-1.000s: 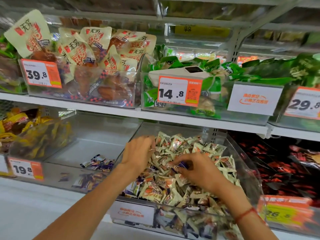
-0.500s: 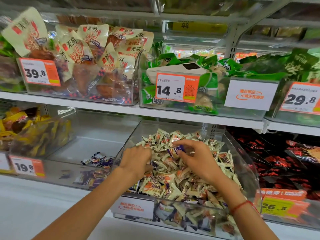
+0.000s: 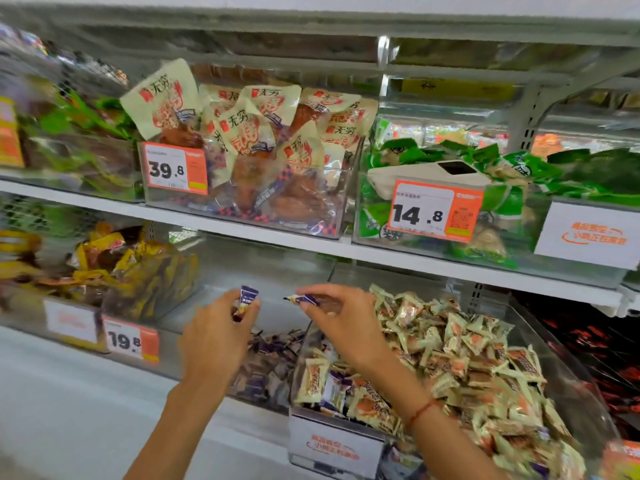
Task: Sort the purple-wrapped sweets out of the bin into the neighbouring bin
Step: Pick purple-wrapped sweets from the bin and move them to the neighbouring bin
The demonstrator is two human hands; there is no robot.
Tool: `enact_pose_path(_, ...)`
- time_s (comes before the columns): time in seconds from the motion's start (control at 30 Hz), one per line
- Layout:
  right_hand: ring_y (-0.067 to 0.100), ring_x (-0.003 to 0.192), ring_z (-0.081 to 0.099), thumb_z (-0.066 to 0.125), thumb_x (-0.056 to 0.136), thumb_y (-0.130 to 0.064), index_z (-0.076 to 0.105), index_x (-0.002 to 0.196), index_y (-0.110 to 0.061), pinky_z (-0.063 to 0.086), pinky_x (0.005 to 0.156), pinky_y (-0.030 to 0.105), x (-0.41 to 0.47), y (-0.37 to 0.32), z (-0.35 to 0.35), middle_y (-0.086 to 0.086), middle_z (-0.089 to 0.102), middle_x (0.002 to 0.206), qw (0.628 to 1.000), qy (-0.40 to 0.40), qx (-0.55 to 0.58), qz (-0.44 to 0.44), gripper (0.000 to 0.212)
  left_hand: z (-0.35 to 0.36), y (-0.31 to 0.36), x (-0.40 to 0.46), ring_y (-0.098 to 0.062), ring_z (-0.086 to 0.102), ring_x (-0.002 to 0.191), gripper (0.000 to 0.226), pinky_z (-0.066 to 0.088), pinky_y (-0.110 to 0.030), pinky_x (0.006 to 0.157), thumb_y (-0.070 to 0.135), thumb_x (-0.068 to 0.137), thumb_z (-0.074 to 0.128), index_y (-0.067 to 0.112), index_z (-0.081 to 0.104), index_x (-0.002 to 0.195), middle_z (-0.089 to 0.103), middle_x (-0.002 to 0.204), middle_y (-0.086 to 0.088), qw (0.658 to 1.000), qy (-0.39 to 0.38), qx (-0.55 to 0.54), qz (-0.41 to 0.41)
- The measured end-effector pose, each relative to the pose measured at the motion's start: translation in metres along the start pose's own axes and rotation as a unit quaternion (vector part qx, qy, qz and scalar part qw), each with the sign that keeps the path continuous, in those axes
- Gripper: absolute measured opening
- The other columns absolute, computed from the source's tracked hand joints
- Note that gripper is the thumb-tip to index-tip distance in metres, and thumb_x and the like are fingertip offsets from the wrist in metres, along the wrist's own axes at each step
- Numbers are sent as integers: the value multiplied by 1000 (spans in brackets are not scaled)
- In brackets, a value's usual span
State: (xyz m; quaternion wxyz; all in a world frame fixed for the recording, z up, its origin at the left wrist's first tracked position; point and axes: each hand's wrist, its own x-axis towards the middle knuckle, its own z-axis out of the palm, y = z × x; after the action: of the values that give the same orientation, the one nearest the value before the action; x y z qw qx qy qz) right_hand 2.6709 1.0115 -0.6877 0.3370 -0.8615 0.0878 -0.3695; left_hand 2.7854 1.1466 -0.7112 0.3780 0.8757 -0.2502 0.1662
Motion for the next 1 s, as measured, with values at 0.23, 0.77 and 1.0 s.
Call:
enact_pose_path(0.23,16,110,60,59,94,-20,70,116,-20,48,97,36,42,12,22,-1,68,118,954,-191,-232,16,25,21,-12,3,-28,64,87,26,48,-35,68,40,89,62,20,65,105,66,81,-2,990,-110,-81,-23)
enact_pose_path(0.77,7,98,61,72,81,-42,66,117,-24,51,87,26,-40,9,-20,-11,65,117,954,-263,-112,86,41,4,17,-23,-5,62,93,29,52,-31,83,24,90,60,38,60,116,65,103,16,976,-127,-136,113)
enact_pose_path(1.0,-2,73,61,80,76,-14,62,102,-21,49,61,14,-41,22,-33,-8,65,99,982,-114,28,146,32,6,22,-51,-5,64,93,46,54,-33,72,34,94,52,52,38,135,66,109,18,960,-142,-76,231)
